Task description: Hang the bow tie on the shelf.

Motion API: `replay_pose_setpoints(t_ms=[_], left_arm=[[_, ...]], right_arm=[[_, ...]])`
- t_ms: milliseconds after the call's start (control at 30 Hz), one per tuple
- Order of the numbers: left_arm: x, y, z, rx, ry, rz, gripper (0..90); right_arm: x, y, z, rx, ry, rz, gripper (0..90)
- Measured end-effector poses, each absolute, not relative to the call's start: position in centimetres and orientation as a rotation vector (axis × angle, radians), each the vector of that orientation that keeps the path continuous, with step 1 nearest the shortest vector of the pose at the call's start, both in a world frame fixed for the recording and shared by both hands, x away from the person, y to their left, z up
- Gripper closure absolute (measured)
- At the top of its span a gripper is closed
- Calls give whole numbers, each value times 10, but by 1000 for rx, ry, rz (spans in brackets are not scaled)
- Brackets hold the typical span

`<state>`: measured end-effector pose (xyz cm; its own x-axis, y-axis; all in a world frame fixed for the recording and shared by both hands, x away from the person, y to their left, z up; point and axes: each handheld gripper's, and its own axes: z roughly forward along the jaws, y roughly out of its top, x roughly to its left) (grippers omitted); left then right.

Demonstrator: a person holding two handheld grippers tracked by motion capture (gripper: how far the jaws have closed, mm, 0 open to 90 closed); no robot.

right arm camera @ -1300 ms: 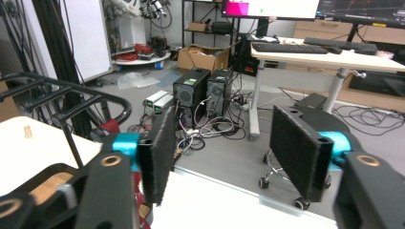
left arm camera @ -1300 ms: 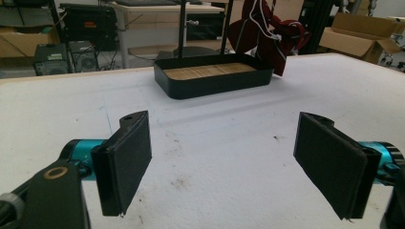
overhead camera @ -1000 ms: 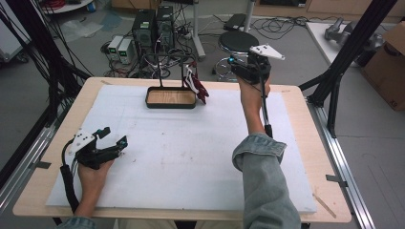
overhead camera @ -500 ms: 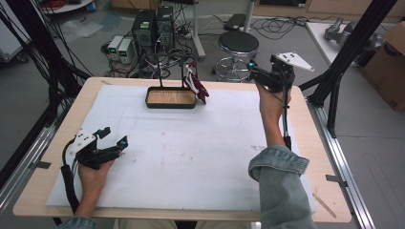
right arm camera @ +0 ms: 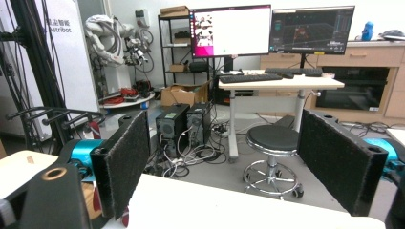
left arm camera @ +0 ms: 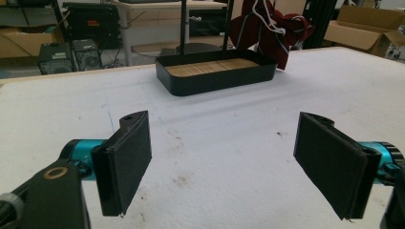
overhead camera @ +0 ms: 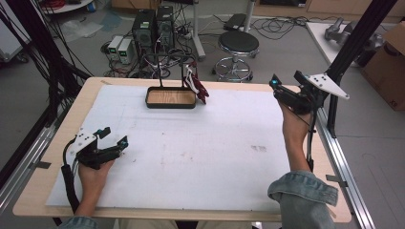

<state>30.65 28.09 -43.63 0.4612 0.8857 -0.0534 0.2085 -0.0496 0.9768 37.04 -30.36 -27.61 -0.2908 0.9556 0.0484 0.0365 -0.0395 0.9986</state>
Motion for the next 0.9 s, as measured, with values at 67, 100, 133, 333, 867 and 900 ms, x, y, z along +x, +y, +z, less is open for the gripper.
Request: replay_pose_setpoints(t_ms=[67,100,133,333,867,900], left_arm=[[307,281,-436,1551,993,731,206],[307,281,-436,1549,997,733,206],[307,281,-437,1549,997,733,206],[307,281,-437,1552,999,734,205],[307,280,-437,1558,1002,737,202],[307,280,-437,1557,1003,736,202]], right_arm=[[362,-309,-280,1113,1417,1452,175],[359,-311,-281,1109,1414,1454,175],[354,-313,-284,1113,1408,1462,173],[332,-320,-304,1099,1390,1466,162],[297,-313,-372,1172,1401,1475,124],[296,-312,-377,1171,1408,1476,124]])
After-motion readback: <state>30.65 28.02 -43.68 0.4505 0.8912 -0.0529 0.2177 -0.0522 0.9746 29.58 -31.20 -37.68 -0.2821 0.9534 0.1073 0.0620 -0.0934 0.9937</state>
